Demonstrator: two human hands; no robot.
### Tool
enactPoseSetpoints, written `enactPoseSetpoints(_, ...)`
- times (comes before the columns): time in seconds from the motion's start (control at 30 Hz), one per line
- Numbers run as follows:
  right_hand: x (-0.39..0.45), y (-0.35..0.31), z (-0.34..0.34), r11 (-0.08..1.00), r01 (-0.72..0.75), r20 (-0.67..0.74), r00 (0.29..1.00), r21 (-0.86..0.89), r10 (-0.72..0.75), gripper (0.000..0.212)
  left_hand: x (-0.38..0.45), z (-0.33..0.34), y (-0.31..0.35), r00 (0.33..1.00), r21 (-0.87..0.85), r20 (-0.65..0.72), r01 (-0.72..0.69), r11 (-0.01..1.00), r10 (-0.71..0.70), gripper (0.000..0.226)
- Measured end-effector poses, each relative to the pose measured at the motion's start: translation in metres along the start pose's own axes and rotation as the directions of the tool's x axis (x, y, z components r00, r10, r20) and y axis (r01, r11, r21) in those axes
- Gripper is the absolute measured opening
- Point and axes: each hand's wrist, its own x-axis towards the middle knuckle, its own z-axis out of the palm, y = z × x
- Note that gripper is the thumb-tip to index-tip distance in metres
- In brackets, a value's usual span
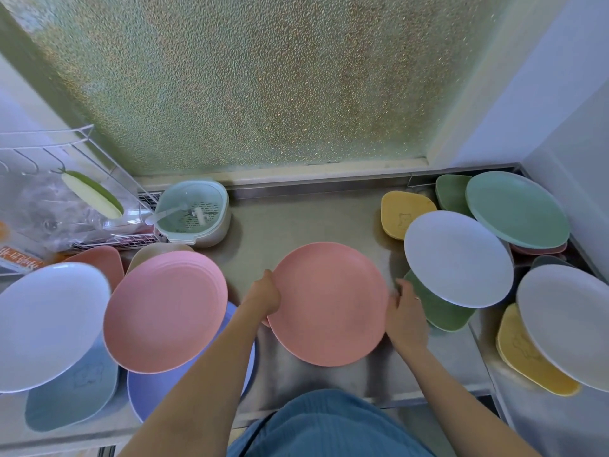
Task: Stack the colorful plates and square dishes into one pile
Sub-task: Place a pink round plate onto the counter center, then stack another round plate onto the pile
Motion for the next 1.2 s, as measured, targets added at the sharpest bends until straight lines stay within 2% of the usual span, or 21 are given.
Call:
enactPoseSetpoints(0.07,0.004,0.002,-0.009,0.983,-0.135,-0.172,0.973,0.124,0.155,0.025,0.000,0.000,0.002,1.000,0.006,0.016,0.025,1.000,-0.025,0.035)
enactPoseSetpoints(0.13,0.012,0.004,-0.021,0.898,-0.324,-0.202,0.898,0.299,0.391,0.037,0.000,0.002,0.004,0.999,0.013,0.027,0.046,0.999,-0.047,0.038)
enactPoseSetpoints(0.2,0.021,0.008,-0.033,0.734,-0.458,-0.098,0.813,0.502,0.574,0.046,-0.001,0.004,0.006,0.998,0.005,0.028,0.062,0.998,-0.062,0.041)
enactPoseSetpoints(0.27,0.028,0.013,-0.045,0.569,-0.510,0.031,0.761,0.645,0.647,0.048,-0.001,0.006,0.007,0.997,-0.008,0.025,0.073,0.997,-0.073,0.041)
enactPoseSetpoints(0.4,0.041,0.026,-0.063,0.409,-0.534,0.128,0.708,0.740,0.694,0.046,-0.005,0.012,0.009,0.995,-0.051,0.027,0.093,0.994,-0.092,0.038)
enactPoseSetpoints(0.47,0.042,0.031,-0.068,0.400,-0.514,0.086,0.688,0.759,0.721,0.044,-0.008,0.012,0.010,0.994,-0.103,0.037,0.110,0.989,-0.107,0.038)
enactPoseSetpoints(0.57,0.046,0.045,-0.072,0.393,-0.392,-0.089,0.604,0.832,0.792,0.041,-0.010,0.014,0.012,0.993,-0.118,0.039,0.118,0.986,-0.114,0.038)
enactPoseSetpoints(0.63,0.043,0.058,-0.079,0.284,-0.294,-0.068,0.575,0.913,0.815,0.035,-0.010,0.016,0.013,0.991,-0.131,0.038,0.136,0.982,-0.132,0.038)
enactPoseSetpoints(0.7,0.044,0.074,-0.086,0.019,-0.231,0.143,0.664,0.973,0.734,0.040,-0.010,0.019,0.015,0.991,-0.105,0.001,0.136,0.985,-0.136,0.037)
enactPoseSetpoints(0.77,0.035,0.084,-0.093,0.068,-0.305,0.164,0.672,0.950,0.722,0.052,-0.010,0.023,0.016,0.989,-0.065,-0.057,0.130,0.989,-0.134,0.037)
enactPoseSetpoints(0.8,0.038,0.089,-0.098,0.091,-0.248,0.095,0.648,0.964,0.756,0.049,-0.010,0.025,0.018,0.988,-0.050,-0.077,0.132,0.990,-0.136,0.038)
enactPoseSetpoints(0.83,0.038,0.094,-0.101,0.227,-0.246,-0.034,0.604,0.942,0.796,0.043,-0.009,0.027,0.018,0.987,-0.035,-0.090,0.133,0.991,-0.135,0.040)
enactPoseSetpoints(0.87,0.039,0.091,-0.106,0.227,-0.290,-0.050,0.512,0.930,0.858,0.041,-0.009,0.030,0.019,0.986,-0.023,-0.100,0.135,0.991,-0.136,0.042)
enactPoseSetpoints(0.9,0.037,0.093,-0.113,0.121,-0.271,0.007,0.426,0.955,0.905,0.040,-0.009,0.032,0.020,0.985,-0.011,-0.107,0.138,0.990,-0.138,0.044)
enactPoseSetpoints(0.93,0.042,0.089,-0.116,0.128,-0.304,0.006,0.405,0.944,0.914,0.037,-0.009,0.035,0.021,0.984,0.004,-0.109,0.141,0.990,-0.140,0.048)
enactPoseSetpoints(0.97,0.042,0.088,-0.119,0.087,-0.243,0.024,0.420,0.966,0.907,0.031,-0.009,0.037,0.022,0.984,0.019,-0.110,0.142,0.990,-0.139,0.051)
enactPoseSetpoints(1.03,0.040,0.093,-0.129,0.050,-0.286,0.079,0.420,0.957,0.904,0.024,-0.012,0.040,0.025,0.983,0.034,-0.115,0.145,0.989,-0.140,0.054)
enactPoseSetpoints(1.1,0.037,0.089,-0.132,0.153,-0.284,0.028,0.545,0.947,0.838,0.021,-0.015,0.041,0.028,0.982,0.037,-0.113,0.159,0.987,-0.154,0.055)
enactPoseSetpoints(1.13,0.034,0.089,-0.130,0.154,-0.257,0.036,0.609,0.954,0.792,0.022,-0.017,0.041,0.030,0.980,0.034,-0.109,0.169,0.985,-0.165,0.056)
enactPoseSetpoints(1.17,0.034,0.091,-0.127,0.119,-0.238,0.030,0.539,0.964,0.842,0.023,-0.019,0.041,0.031,0.980,0.026,-0.101,0.177,0.984,-0.174,0.056)
enactPoseSetpoints(1.2,0.029,0.082,-0.124,0.170,-0.211,-0.051,0.477,0.963,0.877,0.024,-0.020,0.041,0.031,0.979,0.015,-0.089,0.184,0.983,-0.182,0.057)
